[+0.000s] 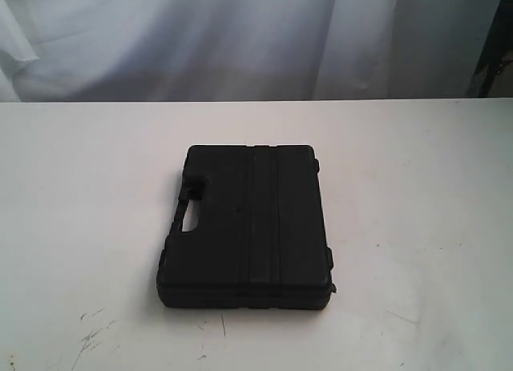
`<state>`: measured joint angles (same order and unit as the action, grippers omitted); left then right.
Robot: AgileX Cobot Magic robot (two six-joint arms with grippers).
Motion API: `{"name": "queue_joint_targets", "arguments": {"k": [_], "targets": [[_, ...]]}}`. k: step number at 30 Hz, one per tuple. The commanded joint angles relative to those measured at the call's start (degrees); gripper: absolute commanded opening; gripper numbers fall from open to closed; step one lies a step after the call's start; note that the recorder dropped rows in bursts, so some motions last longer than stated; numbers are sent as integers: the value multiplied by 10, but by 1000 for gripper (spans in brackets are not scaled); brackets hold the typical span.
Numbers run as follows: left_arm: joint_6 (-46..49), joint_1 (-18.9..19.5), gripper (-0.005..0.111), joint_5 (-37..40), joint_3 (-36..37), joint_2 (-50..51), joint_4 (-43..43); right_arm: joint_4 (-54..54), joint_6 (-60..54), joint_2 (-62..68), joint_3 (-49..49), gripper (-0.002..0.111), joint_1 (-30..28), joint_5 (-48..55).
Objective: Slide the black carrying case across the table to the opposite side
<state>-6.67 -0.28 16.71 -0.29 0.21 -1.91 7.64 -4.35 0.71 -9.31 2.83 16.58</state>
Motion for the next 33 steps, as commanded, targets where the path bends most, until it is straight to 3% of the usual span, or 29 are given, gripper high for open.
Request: {"name": "queue_joint_targets", "arguments": {"k": [1,9,20,33], "targets": [[-1,-3,0,-4,3,-2,0,3,-9,-7,39,0,12,-4],[-3,-3,0,-4,3,-2,0,3,-2,-7,93,0,12,-67],[-3,-3,0,-4,3,-2,0,-8,-6,-7,93,0,12,27],[-3,-3,0,-4,3,-2,0,-8,-10,-7,93,0,12,35]]}}
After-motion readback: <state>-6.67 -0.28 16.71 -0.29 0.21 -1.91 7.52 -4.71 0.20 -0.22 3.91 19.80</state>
